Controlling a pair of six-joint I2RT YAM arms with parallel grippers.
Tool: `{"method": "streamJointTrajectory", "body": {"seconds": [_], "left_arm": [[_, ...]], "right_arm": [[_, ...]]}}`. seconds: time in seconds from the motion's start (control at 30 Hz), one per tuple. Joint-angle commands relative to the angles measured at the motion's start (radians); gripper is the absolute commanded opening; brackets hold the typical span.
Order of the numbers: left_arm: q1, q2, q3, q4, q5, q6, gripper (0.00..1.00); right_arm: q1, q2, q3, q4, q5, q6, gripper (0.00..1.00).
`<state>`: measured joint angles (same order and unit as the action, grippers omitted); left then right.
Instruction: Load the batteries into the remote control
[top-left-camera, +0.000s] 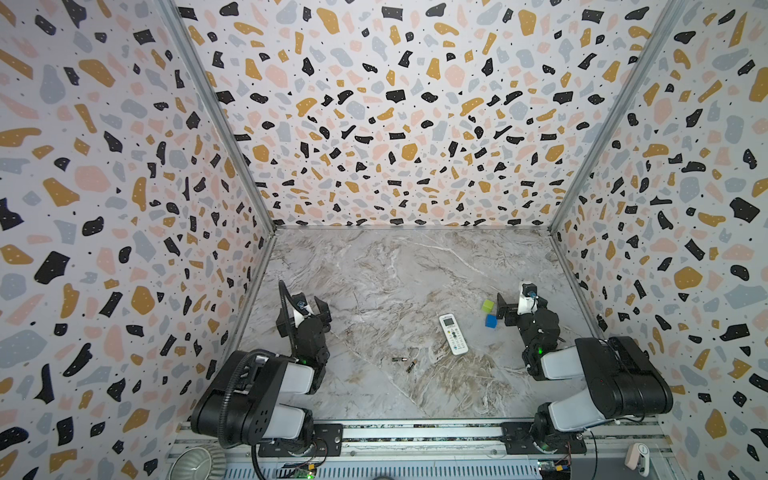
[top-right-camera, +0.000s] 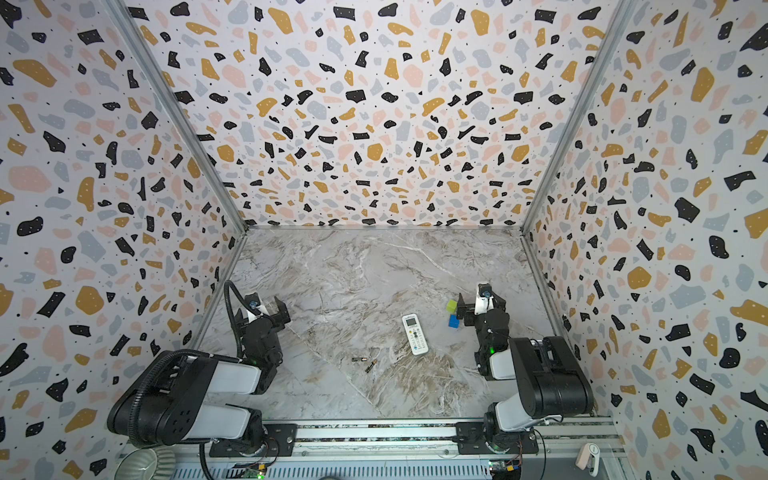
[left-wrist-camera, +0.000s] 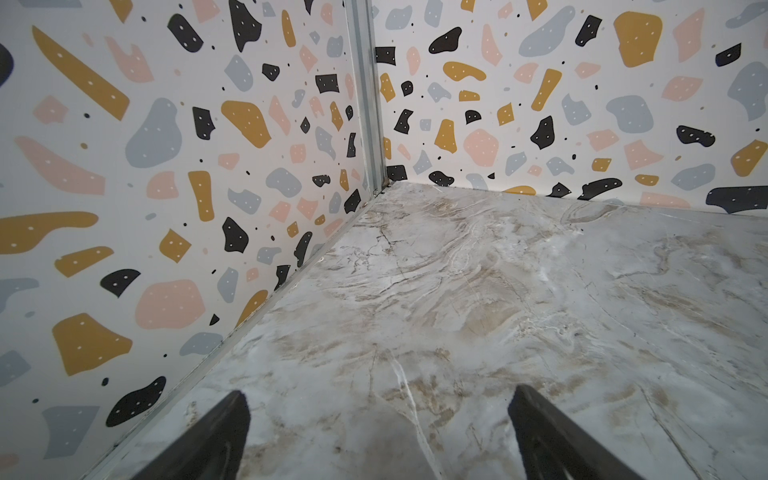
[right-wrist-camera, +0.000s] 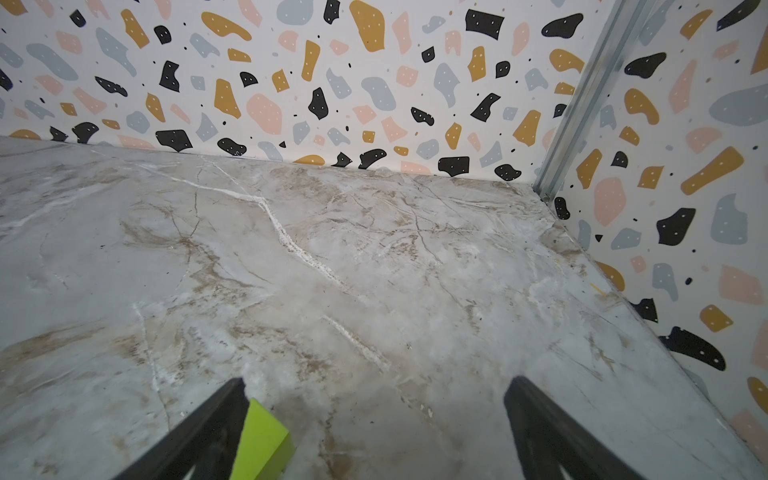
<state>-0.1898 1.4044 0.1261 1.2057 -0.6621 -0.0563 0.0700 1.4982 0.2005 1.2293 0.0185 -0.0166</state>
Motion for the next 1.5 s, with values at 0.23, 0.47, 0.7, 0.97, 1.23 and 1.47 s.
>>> {"method": "streamJointTrajectory", "body": {"seconds": [0.23, 0.47, 0.7, 0.97, 1.23, 1.47], "left_arm": [[0.007, -0.006, 0.015, 0.043, 0.0, -0.007, 1.0], [0.007, -0.007, 0.014, 0.043, 0.001, -0.007, 1.0], [0.007, -0.007, 0.014, 0.043, 0.001, -0.007, 1.0], [0.008, -0.004, 0.018, 0.039, 0.001, -0.008, 0.99], [0.007, -0.08, 0.035, -0.047, -0.024, -0.013, 0.99], [-0.016, -0.338, 0.151, -0.525, 0.089, -0.063, 0.99]], "right_arm": [[0.001, -0.012, 0.017, -0.007, 0.006, -0.001, 0.99], [0.003, -0.01, 0.017, -0.007, 0.005, 0.0, 0.99], [0.002, -0.01, 0.019, -0.008, 0.005, 0.001, 0.99], [0.001, -0.007, 0.02, -0.009, 0.005, 0.001, 0.99], [0.077, -0.123, 0.06, -0.17, 0.172, -0.025, 0.99], [0.225, -0.285, 0.276, -0.708, 0.34, 0.079, 0.99]]}}
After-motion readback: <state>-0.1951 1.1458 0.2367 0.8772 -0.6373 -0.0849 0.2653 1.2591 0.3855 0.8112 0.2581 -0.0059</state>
